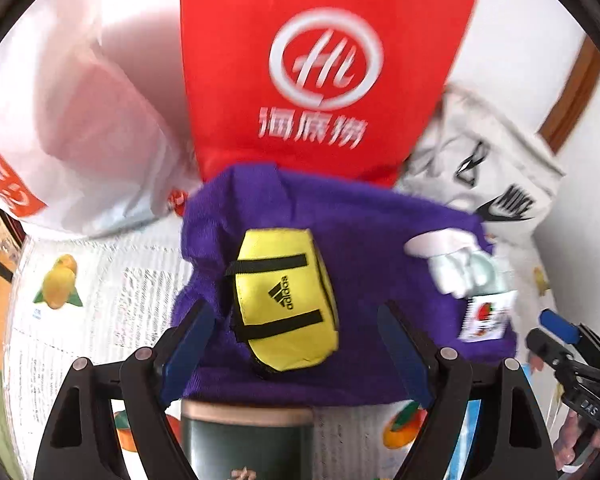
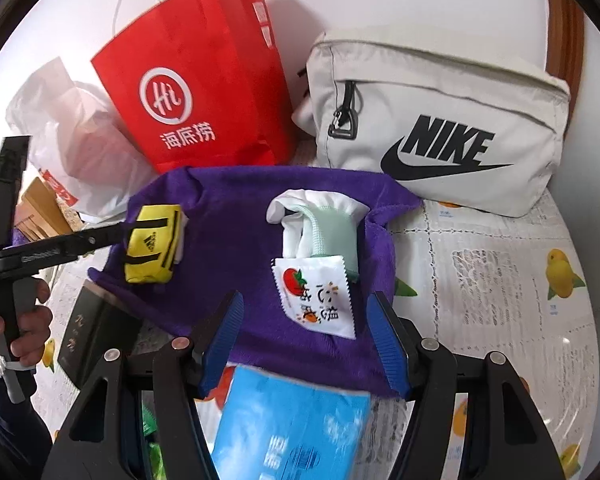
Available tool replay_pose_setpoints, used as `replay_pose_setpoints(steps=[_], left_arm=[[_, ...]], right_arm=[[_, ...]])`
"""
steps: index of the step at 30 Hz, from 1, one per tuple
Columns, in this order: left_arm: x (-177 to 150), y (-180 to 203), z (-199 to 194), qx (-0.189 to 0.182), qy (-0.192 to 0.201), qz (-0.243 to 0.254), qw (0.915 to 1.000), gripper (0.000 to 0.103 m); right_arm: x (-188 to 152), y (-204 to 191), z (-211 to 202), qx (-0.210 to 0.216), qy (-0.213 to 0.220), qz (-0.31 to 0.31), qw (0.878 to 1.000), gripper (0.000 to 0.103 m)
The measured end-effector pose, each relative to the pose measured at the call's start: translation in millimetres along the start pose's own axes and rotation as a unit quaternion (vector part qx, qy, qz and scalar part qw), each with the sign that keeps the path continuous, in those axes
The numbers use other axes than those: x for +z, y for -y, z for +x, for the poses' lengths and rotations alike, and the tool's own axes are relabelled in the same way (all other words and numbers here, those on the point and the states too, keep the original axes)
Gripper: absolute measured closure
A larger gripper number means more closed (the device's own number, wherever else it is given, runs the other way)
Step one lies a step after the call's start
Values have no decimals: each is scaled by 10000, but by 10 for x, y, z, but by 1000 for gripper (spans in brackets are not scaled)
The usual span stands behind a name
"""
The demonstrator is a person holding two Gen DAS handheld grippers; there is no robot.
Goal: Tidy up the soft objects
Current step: 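Move the left tool to the green snack packet while the right tool moves toward the plastic bag, then close the left tool on the green snack packet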
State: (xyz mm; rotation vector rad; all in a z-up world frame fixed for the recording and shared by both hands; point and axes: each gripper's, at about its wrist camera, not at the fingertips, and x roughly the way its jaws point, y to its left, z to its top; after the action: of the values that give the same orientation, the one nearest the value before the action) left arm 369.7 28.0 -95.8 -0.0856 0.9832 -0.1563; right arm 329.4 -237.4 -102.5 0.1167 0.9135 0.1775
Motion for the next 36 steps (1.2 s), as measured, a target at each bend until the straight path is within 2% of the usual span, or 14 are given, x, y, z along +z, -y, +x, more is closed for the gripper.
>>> replay_pose_setpoints(steps=[3,8,18,26,31,36], left_arm=[[-98,77,-259,184,199,229,9994,20],[-253,101,-473,249,52,376,9990,20],[-910,81,-849,39,-47,403,9992,20],[-1381,244,-844,-84,-241,717,9971,20],[-1630,387,-716,74,-246,1163,9929,20],[-1747,411,-525,95,-376,1306,9907,20]], right_arm=[[-76,-48,-155,36,73,-12,10000,39],[-240,-138,-392,101,158,-24,9998,39],[-678,-298,-798,207,200,-30,9996,39],[-1005,-359,-979,231,160,-16,9996,39],[-1205,-311,-1040,137,79,34,9999,39],[-1363,-230,-1034,3,-35,103,9999,39]])
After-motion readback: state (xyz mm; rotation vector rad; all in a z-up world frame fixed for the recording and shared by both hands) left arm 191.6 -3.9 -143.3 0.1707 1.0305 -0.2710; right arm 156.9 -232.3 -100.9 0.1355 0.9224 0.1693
